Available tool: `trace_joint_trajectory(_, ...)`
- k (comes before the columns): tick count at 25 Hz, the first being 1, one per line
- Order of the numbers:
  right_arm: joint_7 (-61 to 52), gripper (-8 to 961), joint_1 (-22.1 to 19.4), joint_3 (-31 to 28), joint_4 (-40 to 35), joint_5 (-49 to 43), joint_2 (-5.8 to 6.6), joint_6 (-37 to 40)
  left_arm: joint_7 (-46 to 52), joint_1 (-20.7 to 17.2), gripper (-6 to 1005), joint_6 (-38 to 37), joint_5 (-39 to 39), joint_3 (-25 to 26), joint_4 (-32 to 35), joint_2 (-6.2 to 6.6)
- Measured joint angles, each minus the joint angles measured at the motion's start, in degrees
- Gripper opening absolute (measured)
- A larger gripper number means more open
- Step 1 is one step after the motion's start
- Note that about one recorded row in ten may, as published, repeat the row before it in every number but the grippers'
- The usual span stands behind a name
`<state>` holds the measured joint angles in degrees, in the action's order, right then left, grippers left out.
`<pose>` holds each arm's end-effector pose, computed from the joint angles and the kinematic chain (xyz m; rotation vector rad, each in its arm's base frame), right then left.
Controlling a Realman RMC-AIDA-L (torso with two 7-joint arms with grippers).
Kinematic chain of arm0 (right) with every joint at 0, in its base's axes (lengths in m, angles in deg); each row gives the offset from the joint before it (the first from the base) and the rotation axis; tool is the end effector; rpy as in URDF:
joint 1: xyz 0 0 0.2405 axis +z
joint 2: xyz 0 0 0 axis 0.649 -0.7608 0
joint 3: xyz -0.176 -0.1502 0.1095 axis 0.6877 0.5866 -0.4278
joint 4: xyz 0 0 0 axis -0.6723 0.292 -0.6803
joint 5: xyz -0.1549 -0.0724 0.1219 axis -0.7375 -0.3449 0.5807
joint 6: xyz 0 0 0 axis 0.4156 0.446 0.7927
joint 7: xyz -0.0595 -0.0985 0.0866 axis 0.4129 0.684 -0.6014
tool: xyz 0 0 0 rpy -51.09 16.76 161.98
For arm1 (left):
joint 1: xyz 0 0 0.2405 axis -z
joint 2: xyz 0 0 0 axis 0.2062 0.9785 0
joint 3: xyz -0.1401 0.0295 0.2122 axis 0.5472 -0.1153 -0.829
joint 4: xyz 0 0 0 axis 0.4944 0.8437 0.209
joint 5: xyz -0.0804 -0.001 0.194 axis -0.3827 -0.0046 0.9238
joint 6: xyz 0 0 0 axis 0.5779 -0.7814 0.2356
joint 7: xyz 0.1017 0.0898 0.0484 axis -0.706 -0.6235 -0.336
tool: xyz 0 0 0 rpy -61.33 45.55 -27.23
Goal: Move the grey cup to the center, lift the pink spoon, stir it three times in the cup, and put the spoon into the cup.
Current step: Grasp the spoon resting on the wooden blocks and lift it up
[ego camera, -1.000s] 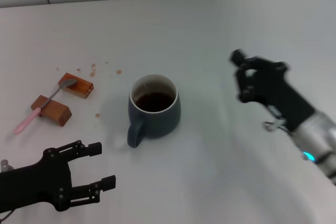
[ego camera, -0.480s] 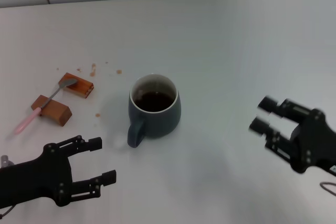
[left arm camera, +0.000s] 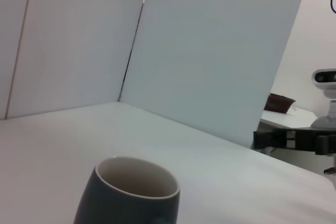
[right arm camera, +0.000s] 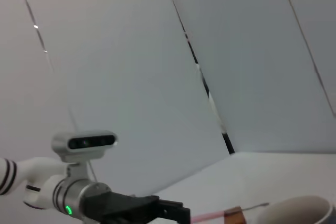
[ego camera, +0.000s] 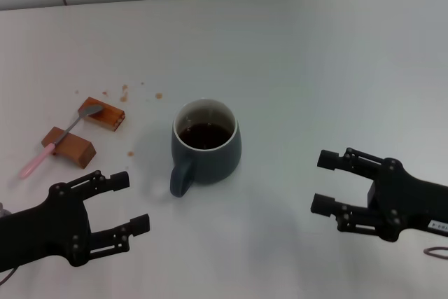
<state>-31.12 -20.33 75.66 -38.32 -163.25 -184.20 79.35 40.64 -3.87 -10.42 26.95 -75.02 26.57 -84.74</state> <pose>0.2937 0.2271 -0.0194 -2.6466 0.6391 1.1637 -0.3128 0.2144 -0.0026 -2.6760 -0.6223 -0.8936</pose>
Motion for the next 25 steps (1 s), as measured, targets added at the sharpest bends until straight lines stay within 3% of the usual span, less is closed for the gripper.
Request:
trace_joint_trajectory(3, -2.87, 736, 0.54, 0.02, -2.12, 0.36, -0.06, -0.32, 0.0, -0.17, 823, -0.05, -0.6, -0.01, -0.1, 0.0)
trace_joint_trajectory(8, -7.27, 824, 2.04, 1.29, -4.34, 0.19, -0.09, -2.96, -0.44, -0.21, 823, 0.36, -2.38, 0.12, -1.48, 0.02)
trace_joint_trajectory(13, -9.55, 824, 3.1, 7.31, -5.25, 0.34, -0.1, -6.65, -1.56, -0.59, 823, 0.49, -4.81, 0.73, -3.3, 0.25)
trace_joint_trajectory(22, -10.11, 824, 4.15, 9.61, -5.26, 0.7, -0.18, -7.61, -1.58, -1.04, 822, 0.53, -4.88, 1.56, -3.81, 0.23)
trace_joint_trajectory(25, -10.12, 824, 4.61, 9.69, -5.05, 0.95, -0.19, -7.91, -1.58, -1.82, 822, -0.09, -5.77, 4.9, -4.89, 0.1)
